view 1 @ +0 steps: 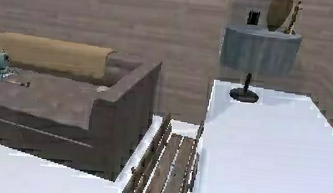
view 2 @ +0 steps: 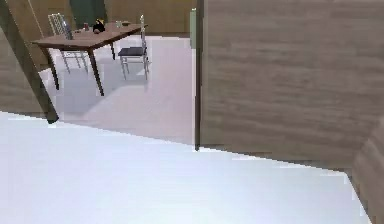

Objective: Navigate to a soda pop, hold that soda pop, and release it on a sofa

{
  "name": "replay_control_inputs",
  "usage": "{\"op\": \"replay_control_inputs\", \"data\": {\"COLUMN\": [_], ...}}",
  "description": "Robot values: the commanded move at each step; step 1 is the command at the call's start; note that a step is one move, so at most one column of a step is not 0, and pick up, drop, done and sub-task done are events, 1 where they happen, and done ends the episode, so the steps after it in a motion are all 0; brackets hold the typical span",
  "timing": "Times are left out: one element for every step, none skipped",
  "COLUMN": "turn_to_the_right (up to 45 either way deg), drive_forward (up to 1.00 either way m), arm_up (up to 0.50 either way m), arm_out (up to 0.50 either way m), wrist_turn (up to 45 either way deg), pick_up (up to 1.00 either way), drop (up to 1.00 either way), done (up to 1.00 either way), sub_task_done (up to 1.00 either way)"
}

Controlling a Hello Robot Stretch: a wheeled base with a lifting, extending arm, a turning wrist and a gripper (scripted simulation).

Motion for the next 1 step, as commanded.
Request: {"op": "replay_control_inputs", "data": {"turn_to_the_right": [45.0], "drive_forward": [0.00], "arm_up": [0.00], "arm_out": [0.00], "wrist_turn": [0.0], "pick_up": [0.00], "drop": [0.00], "done": [0.00], "sub_task_done": [0.00]}}
